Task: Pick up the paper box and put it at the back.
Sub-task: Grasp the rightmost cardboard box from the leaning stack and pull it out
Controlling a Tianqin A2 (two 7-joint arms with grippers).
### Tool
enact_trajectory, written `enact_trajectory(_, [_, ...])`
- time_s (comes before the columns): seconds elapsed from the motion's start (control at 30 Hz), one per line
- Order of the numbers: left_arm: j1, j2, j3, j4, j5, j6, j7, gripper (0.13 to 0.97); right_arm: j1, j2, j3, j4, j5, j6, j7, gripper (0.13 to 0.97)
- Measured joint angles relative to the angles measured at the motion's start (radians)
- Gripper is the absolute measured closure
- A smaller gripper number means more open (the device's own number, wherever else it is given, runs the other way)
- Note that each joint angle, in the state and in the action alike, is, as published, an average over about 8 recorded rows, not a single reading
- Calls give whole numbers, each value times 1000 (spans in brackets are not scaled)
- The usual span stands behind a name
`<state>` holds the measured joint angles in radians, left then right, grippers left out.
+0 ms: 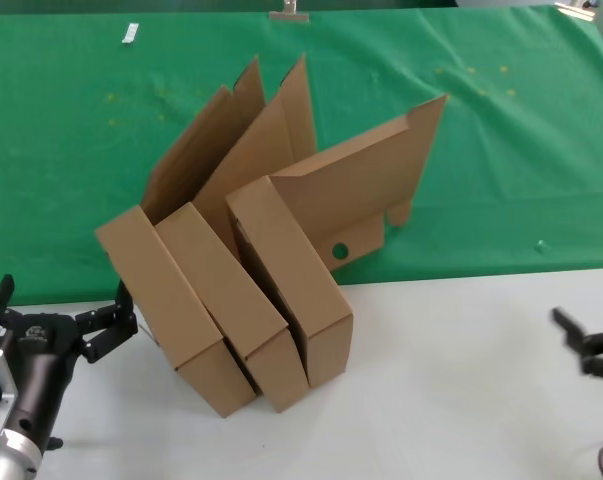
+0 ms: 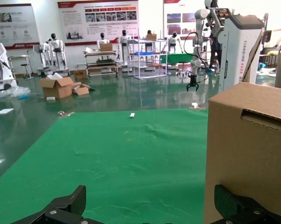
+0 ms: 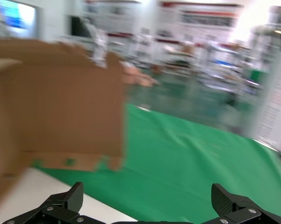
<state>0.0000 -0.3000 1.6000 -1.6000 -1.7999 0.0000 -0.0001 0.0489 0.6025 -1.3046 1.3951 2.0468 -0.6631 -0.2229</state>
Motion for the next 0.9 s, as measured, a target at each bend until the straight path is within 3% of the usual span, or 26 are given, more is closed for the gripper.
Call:
enact_trajectory(0.3, [0,0,0,0,0,0,0,132,144,76,-150,-164,25,-345,-124,129])
enact_trajectory(0.7, [0,0,0,0,0,0,0,132,532,82,-450,-665,-73,-783,-260,129])
enact_trajectory(0.9, [0,0,0,0,0,0,0,132,736,43,-687,-926,-5,-879,-352,129])
